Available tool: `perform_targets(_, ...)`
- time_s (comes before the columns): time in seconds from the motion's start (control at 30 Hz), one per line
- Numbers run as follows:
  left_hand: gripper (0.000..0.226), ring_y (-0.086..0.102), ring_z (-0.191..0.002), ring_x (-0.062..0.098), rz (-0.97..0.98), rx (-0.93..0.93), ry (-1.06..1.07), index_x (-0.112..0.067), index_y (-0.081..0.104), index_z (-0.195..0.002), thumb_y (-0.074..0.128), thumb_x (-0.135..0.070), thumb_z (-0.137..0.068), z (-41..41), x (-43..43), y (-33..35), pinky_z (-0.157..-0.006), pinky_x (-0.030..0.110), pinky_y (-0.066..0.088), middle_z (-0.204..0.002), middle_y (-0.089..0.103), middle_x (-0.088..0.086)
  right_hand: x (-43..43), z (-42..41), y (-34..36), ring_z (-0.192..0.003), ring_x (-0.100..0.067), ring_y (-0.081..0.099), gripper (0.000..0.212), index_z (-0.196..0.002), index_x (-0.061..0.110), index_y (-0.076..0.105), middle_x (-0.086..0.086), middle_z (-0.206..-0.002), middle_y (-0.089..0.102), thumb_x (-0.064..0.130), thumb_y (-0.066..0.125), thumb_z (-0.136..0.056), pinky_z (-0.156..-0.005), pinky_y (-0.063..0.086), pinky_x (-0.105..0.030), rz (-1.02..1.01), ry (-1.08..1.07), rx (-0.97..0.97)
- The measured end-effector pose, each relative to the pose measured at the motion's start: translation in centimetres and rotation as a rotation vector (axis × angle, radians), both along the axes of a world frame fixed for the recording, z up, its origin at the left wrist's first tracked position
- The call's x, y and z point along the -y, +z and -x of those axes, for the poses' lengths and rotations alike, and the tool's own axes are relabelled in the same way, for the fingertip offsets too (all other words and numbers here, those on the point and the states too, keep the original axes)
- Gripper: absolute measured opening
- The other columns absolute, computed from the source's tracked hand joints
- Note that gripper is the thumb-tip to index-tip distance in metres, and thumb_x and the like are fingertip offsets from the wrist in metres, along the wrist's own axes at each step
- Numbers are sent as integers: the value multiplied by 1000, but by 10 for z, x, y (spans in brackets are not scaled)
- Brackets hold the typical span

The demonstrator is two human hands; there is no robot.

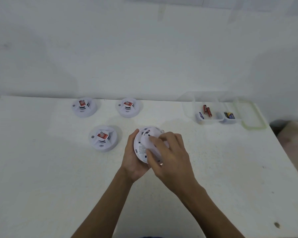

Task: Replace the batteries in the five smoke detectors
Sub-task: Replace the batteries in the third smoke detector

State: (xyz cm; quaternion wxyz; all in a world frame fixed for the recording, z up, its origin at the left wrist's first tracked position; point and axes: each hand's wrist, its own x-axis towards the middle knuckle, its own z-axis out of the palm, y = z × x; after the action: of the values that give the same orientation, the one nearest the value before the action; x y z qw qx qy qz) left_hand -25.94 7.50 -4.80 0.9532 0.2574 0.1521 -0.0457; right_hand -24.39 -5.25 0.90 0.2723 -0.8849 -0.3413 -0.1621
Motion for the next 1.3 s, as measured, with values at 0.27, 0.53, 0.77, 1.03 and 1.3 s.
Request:
perform_targets(0.27,78,58,-110,29,-32,19,11,-19,59,-125,82,-51,-58,-4,-2,-5,-95,42,48,-130,56,13,-3,-10,-8,-88,-27,64,48,-110,20,66,-12,-106,67,48,69,-70,-68,57,-34,44,-74,43)
perform_targets(0.53,52,66,-98,25,-62,-4,61,-21,67,-113,36,-49,-83,-3,1,5,-82,37,57,-114,67,11,-7,-5,-5,-90,-25,64,48,-108,23,70,-11,-109,65,51,66,-70,-67,57,-33,57,-108,19)
perform_targets(0.77,52,67,-97,28,-52,26,22,-18,69,-112,36,-49,-86,-1,0,8,-83,40,55,-115,66,14,-12,-4,-3,-82,-27,65,48,-105,20,71,-13,-102,66,49,68,-66,-58,57,-32,21,-139,-45)
perform_targets(1.03,59,58,-110,30,-128,0,23,-17,50,-131,36,-52,-86,-3,3,8,-92,43,50,-130,56,16,-15,-5,-1,-86,-23,65,50,-105,23,70,-8,-103,64,55,66,-67,-65,51,-23,-8,-177,-96)
perform_targets(1.3,66,51,-121,34,-140,-14,49,-14,40,-141,31,-55,-90,-4,3,3,-101,46,43,-139,49,17,-18,-3,-4,-85,-25,65,52,-105,22,71,-9,-102,65,56,65,-66,-64,56,-30,5,-202,-81)
